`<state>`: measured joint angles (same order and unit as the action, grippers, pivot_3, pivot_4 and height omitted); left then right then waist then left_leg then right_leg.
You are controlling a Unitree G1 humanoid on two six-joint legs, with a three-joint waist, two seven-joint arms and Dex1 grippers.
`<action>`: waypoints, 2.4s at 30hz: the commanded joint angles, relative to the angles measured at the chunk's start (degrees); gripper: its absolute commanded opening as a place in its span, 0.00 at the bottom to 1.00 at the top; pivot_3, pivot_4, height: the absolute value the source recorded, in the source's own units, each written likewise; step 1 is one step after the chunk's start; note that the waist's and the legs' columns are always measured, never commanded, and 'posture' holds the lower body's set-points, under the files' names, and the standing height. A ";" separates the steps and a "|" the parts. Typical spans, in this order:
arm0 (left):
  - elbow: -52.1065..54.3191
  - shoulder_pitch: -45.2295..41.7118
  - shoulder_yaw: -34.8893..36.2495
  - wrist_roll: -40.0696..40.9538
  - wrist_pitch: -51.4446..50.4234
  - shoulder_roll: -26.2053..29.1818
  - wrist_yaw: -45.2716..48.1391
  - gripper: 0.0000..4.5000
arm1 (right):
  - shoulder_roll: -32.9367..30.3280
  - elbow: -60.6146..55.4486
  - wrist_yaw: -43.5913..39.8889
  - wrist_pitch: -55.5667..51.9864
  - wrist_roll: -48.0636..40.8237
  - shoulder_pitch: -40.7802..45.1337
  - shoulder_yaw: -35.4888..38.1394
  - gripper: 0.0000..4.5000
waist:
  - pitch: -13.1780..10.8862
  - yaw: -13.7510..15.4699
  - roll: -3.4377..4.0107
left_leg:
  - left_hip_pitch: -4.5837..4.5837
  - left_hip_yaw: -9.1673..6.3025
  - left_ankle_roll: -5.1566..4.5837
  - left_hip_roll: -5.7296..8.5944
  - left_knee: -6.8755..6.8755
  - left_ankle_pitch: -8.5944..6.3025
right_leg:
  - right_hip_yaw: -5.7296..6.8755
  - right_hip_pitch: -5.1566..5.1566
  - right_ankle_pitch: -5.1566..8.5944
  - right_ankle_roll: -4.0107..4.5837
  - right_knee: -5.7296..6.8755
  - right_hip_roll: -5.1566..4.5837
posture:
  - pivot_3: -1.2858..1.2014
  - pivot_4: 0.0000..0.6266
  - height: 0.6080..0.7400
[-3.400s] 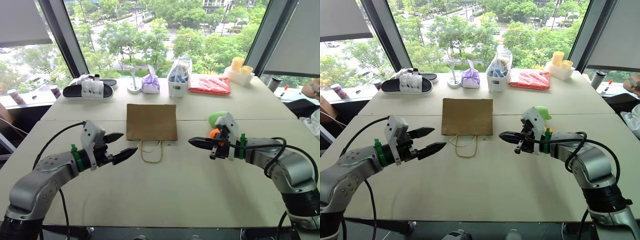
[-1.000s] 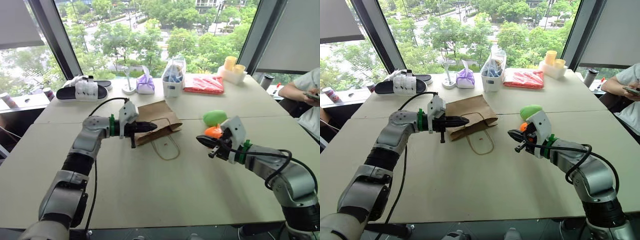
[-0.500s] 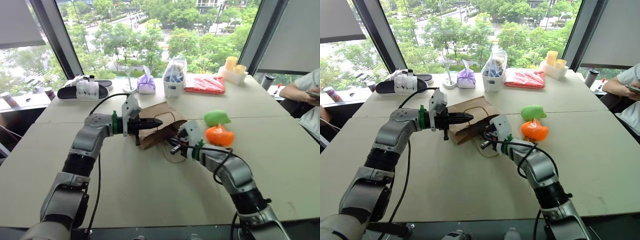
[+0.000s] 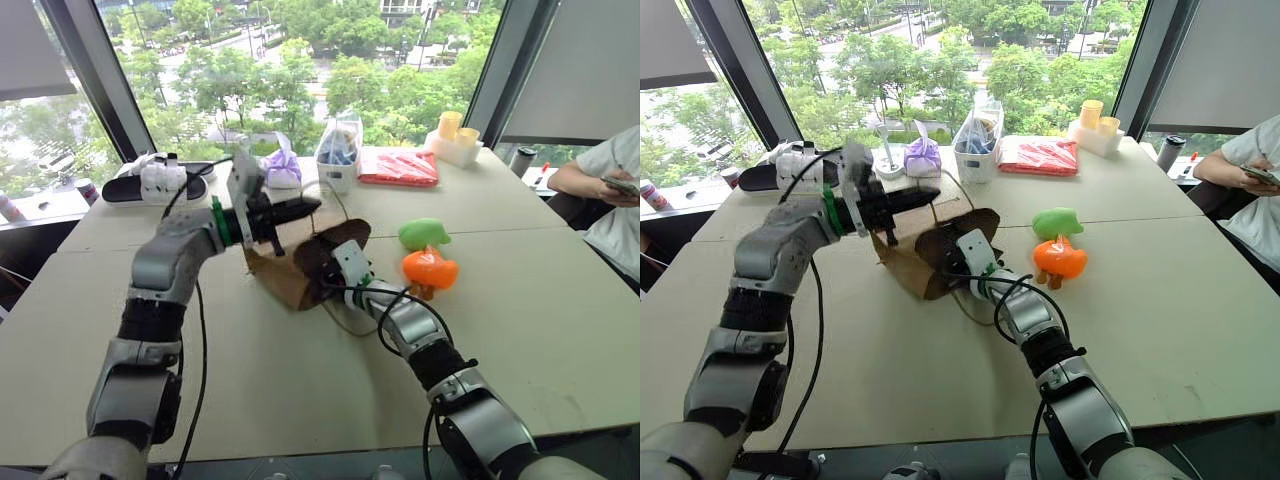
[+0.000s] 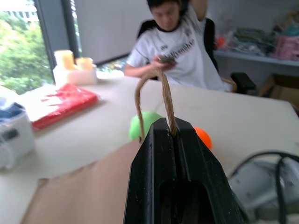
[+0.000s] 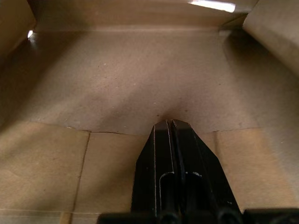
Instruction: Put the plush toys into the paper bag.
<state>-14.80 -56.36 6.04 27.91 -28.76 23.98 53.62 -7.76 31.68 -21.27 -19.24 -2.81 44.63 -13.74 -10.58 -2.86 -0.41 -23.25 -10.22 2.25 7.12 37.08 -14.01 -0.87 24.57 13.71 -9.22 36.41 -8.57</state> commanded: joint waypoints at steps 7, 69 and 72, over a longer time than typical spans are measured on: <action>-4.29 -4.71 3.26 1.20 1.26 1.36 -1.72 0.00 | 0.88 -0.76 -1.69 -0.54 2.05 -2.56 0.10 0.00 | 0.03 -0.60 -0.01 | 0.03 -0.02 0.00 0.00 0.01 0.00 | 0.00 0.00 0.00 0.00 0.10 -0.01 | 0.52 0.24 1.00; 17.05 10.41 -2.11 7.97 -6.58 -3.68 -4.08 0.00 | -23.29 -16.98 -4.66 -13.97 -2.43 -11.01 17.30 0.94 | 0.06 1.70 -0.03 | 0.08 0.55 -0.04 0.00 0.08 -0.02 | -0.22 0.01 -0.01 0.00 0.11 -0.03 | 0.52 0.24 1.00; 17.37 10.58 -2.15 8.05 -6.66 -3.65 -4.32 0.00 | -23.10 -15.57 -4.70 -12.17 -1.92 -9.78 17.15 0.70 | 0.05 1.62 -0.03 | 0.08 0.55 -0.03 0.00 0.08 -0.02 | -0.22 0.01 -0.01 0.01 0.11 -0.03 | 0.52 0.24 1.00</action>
<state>0.21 -45.35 3.33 35.08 -35.65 19.93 49.53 -30.59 16.05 -25.71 -33.20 -5.20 33.51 3.92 -10.53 -1.23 -0.44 -23.17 -9.67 2.22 7.12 37.16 -14.03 -1.10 24.58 13.70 -9.21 36.52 -8.60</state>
